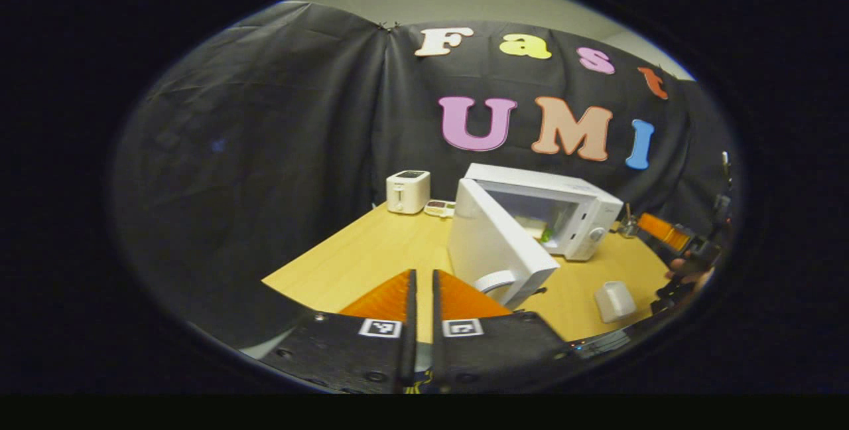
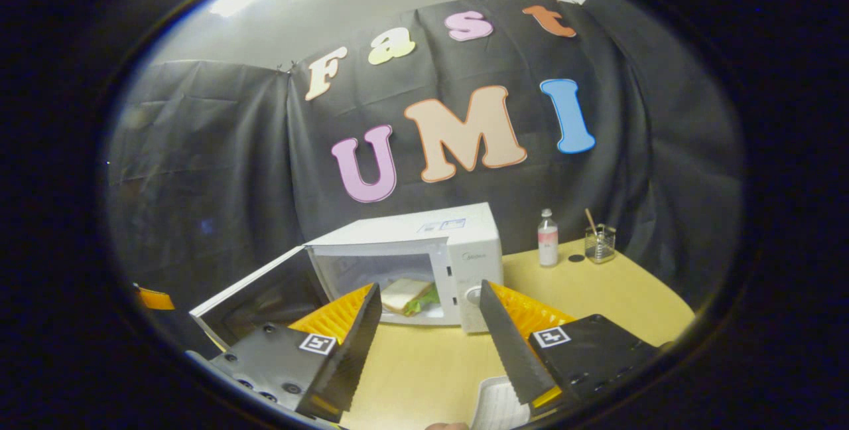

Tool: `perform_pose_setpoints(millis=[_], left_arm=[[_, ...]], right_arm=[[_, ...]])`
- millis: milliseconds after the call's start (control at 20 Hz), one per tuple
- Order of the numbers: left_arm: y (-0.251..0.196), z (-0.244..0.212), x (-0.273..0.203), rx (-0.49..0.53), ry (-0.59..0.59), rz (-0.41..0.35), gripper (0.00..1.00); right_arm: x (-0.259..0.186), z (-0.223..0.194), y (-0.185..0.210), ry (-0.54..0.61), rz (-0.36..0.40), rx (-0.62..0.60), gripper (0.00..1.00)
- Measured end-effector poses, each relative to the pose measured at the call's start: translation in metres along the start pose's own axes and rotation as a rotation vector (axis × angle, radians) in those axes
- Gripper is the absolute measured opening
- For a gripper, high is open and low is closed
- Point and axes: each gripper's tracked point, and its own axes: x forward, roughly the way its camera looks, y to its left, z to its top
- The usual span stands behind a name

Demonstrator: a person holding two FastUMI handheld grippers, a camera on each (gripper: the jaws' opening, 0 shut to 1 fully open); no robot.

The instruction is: Open the microwave oven with the left hand, put the food in, and close the microwave oven.

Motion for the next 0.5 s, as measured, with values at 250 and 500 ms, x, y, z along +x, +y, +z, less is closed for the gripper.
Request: perform_pose_setpoints(millis=[250, 500], left_arm=[[-0.029, -0.031, 0.018, 0.010, 0.074, -0.051, 0.01], [-0.040, -0.044, 0.038, 0.069, 0.125, -0.046, 0.02]], right_arm=[[-0.023, 0.042, -0.024, -0.090, -0.007, -0.102, 0.81], [-0.046, 0.064, -0.040, -0.148, -0.030, -0.146, 0.91]])
